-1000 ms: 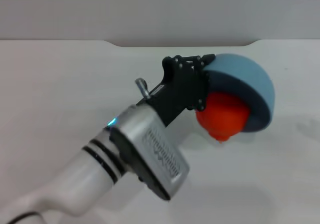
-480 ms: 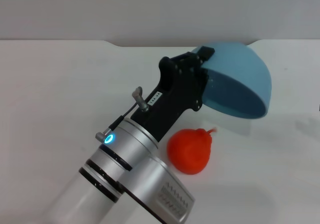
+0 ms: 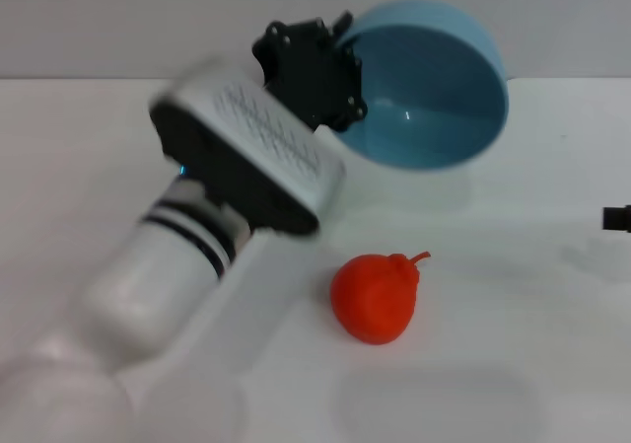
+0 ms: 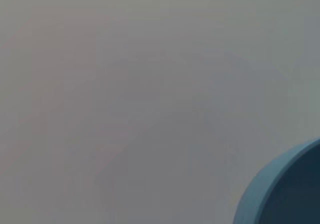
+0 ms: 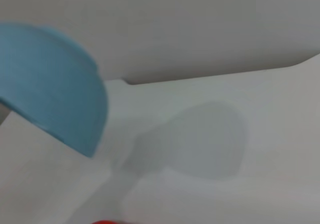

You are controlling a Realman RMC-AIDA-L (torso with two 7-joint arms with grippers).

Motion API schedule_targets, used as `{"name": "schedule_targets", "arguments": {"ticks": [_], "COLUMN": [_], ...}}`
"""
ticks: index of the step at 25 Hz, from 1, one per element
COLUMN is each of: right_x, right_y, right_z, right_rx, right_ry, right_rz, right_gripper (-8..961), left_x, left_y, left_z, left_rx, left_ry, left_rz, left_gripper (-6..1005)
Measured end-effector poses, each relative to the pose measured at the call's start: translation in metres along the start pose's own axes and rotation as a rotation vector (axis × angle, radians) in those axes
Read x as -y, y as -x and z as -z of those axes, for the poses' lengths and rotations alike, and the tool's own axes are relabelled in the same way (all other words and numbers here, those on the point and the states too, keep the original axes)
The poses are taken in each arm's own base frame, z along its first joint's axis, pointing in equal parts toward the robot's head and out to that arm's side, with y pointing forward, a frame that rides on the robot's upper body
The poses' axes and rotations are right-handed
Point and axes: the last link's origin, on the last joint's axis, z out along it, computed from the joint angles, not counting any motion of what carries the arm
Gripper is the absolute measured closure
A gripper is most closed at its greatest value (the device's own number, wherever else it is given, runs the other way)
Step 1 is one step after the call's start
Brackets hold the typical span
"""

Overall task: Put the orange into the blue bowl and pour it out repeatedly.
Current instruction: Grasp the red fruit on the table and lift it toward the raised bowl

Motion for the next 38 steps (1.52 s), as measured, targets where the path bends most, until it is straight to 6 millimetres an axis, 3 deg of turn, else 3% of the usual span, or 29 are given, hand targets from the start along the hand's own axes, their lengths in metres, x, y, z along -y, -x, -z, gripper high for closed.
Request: {"name": "schedule_targets", "arguments": {"ticks": [6,8,11,12,15,19,26,32,38], "right_x": [-0.005,-0.007,-0.008,-0.008,-0.013,-0.017,-0.035,-0.060,-0.076], "right_y": [0.003,0.003,0.002,0.002,0.001,0.004,0.015,0.017,0.014], "right_z": [-0.016,-0.020,-0.025,-0.026,-0.033,-0.044,-0.069,-0.107,-0.133], "right_rx": [-0.025,-0.031,-0.038,-0.042,-0.065,-0.075,-0.054,-0.105,-0.184], "right_ry": [0.055,0.069,0.078,0.082,0.102,0.134,0.236,0.300,0.301], "right_rz": [0.038,0.054,0.081,0.098,0.155,0.155,0.232,0.382,0.472], "right_gripper": [496,498,501,502,505,509,517,523,529], "left_x": [0.030,0.053,0.073,0.093,0.118,0.139,0.147,0.152,0.154], "left_y": [0.000,0.007,0.016,0.026,0.038,0.056,0.088,0.088,0.081], "left_z": [-0.007,-0.007,-0.005,0.000,0.012,0.027,0.059,0.079,0.089], "left_rx": [0.121,0.182,0.245,0.307,0.413,0.556,0.811,0.859,0.939], "left_ry": [0.278,0.351,0.378,0.373,0.378,0.375,0.343,0.333,0.339], "left_rz": [0.294,0.447,0.562,0.665,0.791,0.926,1.048,1.050,0.988], "left_gripper": [999,1000,1000,1000,1000,999,1000,1000,999]}}
